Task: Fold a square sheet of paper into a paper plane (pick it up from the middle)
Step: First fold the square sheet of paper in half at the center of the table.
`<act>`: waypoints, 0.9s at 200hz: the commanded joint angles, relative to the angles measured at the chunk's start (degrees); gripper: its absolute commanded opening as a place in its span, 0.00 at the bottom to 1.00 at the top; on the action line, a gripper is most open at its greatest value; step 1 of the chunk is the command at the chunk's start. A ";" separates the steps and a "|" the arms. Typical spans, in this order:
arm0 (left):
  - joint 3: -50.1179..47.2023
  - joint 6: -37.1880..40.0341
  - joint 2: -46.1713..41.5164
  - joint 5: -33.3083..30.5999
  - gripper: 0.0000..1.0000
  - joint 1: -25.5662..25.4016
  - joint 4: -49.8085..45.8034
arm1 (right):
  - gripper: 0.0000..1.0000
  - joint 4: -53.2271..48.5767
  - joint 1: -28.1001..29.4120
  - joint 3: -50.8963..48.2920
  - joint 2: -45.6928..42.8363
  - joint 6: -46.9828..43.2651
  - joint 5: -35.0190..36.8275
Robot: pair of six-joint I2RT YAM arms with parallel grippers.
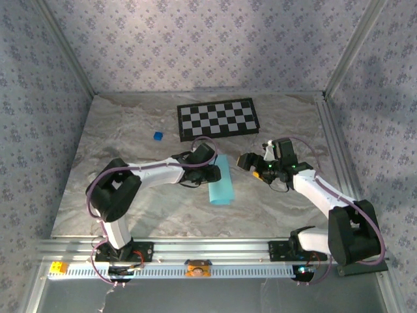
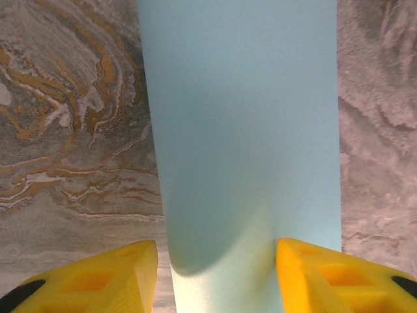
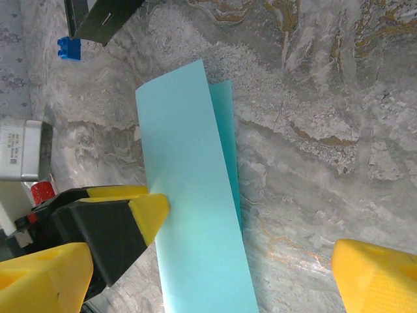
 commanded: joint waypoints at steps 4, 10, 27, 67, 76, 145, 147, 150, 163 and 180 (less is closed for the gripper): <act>0.41 2.58 1.27 0.80 0.50 0.52 -2.42 | 0.96 -1.02 0.43 -0.49 0.21 -1.51 -0.68; 0.48 2.92 1.48 1.13 0.51 0.65 -2.41 | 0.96 -1.18 0.35 -0.48 0.21 -1.52 -0.61; 0.75 3.74 1.97 1.69 0.51 0.85 -2.92 | 0.96 -1.57 0.34 -0.33 0.46 -1.67 -0.29; 1.09 6.06 2.89 3.34 0.52 1.36 -3.50 | 0.96 -1.47 0.43 -0.26 1.24 -1.77 -0.75; 1.65 6.85 3.28 3.45 0.52 1.50 -4.71 | 0.96 -1.63 0.45 -0.28 1.41 -1.78 -0.78; 2.24 7.89 5.07 3.80 0.50 2.19 -5.88 | 0.96 -1.40 0.64 -0.43 1.57 -1.87 -0.69; 2.20 7.87 5.19 3.84 0.50 2.13 -5.88 | 0.96 -1.34 0.64 -0.46 1.56 -1.87 -0.69; 2.16 7.89 5.30 3.88 0.50 2.17 -5.88 | 0.96 -1.35 0.68 -0.46 1.59 -1.87 -0.70; 2.43 8.35 5.80 4.15 0.50 2.12 -5.92 | 0.96 -1.39 0.69 -0.47 1.62 -1.87 -0.61; 2.84 8.97 6.41 3.63 0.50 2.22 -6.79 | 0.96 -1.62 0.81 -0.51 1.62 -1.87 -0.53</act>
